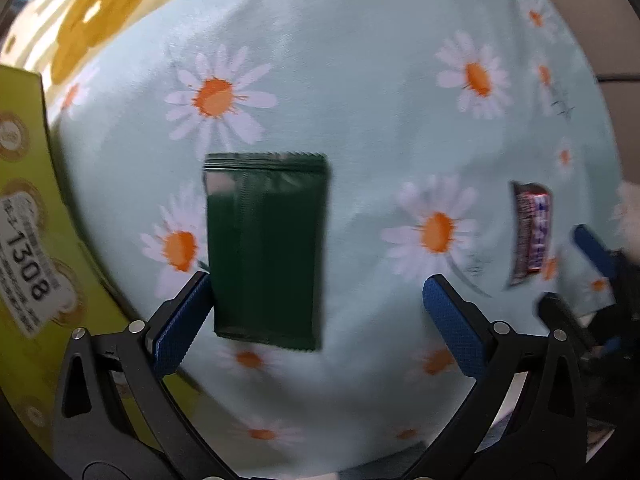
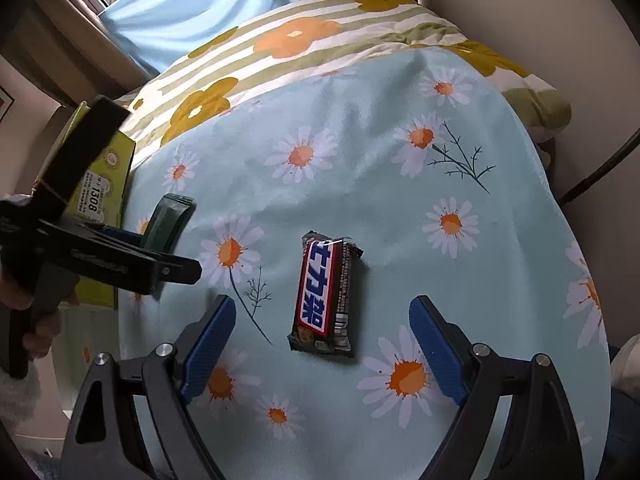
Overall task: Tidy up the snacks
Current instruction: 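Grasp the dark green pack with the left tool while the right grasps the chocolate bar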
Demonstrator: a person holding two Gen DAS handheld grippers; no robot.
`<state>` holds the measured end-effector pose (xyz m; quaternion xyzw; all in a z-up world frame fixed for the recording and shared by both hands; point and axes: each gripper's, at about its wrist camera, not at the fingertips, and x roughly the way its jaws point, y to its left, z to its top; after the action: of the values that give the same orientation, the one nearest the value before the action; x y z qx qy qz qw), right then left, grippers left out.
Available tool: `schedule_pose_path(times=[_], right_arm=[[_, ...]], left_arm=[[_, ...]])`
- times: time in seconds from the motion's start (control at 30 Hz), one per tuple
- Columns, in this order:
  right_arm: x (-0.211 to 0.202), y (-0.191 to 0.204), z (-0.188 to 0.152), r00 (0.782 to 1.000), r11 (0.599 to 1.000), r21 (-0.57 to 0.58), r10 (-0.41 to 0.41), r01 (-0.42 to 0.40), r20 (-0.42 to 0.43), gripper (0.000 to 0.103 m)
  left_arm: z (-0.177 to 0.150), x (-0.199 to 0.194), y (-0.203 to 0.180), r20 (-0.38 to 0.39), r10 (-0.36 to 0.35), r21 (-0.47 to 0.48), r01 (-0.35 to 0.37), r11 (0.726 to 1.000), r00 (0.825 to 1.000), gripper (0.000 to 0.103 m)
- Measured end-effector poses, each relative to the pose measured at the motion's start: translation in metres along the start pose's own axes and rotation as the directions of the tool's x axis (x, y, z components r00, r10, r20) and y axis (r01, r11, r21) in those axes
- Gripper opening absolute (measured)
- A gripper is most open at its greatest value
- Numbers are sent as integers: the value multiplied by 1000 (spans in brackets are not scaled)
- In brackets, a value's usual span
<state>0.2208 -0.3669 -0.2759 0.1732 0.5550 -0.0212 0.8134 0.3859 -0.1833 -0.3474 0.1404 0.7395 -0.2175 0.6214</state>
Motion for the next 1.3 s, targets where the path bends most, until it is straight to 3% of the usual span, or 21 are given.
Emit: schedule_pose_path(times=[0.07, 0.17, 0.23, 0.3, 0.4, 0.47, 0.6, 0.63, 0.8, 1.0, 1.13, 1.3], right_arm=[[2, -1, 2, 1000, 1000, 4, 0, 0, -3, 86], [7, 1, 4, 1000, 1000, 4, -8, 8, -11, 86], [8, 2, 4, 1000, 1000, 1, -14, 14, -11, 86], [12, 3, 5, 1000, 1000, 1, -23, 23, -13, 86], [15, 3, 7, 999, 999, 8, -31, 32, -23, 86], [17, 2, 7, 999, 999, 18, -38, 39, -27, 86], [19, 2, 8, 998, 999, 22, -46, 47, -31, 76], [19, 3, 9, 998, 999, 22, -47, 48, -30, 73], [23, 10, 10, 997, 998, 8, -63, 63, -34, 58], [28, 16, 10, 995, 996, -25, -89, 88, -40, 50], [29, 21, 8, 990, 987, -80, -142, 140, -20, 29], [30, 27, 1, 984, 973, -152, -177, 176, 7, 26]], left_arm=[[-1, -3, 3, 17, -28, -25, 28, 999, 999, 103], [-1, -8, 12, 61, 46, -56, -43, 998, 997, 101], [0, -9, 16, 79, 72, -68, -67, 995, 994, 90], [0, -8, 16, 89, 91, -60, -86, 994, 992, 89], [-1, -10, 7, 129, 156, -25, -154, 988, 979, 75], [-3, -11, 4, 148, 156, -16, -156, 988, 977, 70], [-7, -17, -7, 187, 156, 13, -162, 987, 970, 43], [-9, -17, -6, 189, 156, 17, -162, 987, 969, 41], [-8, -17, -12, 197, 138, 14, -143, 990, 971, 41], [-15, -25, -16, 210, 116, 23, -124, 992, 971, 41], [-17, -26, -19, 215, 106, 21, -113, 993, 971, 41], [-20, -28, -24, 223, 101, 19, -108, 994, 969, 41]])
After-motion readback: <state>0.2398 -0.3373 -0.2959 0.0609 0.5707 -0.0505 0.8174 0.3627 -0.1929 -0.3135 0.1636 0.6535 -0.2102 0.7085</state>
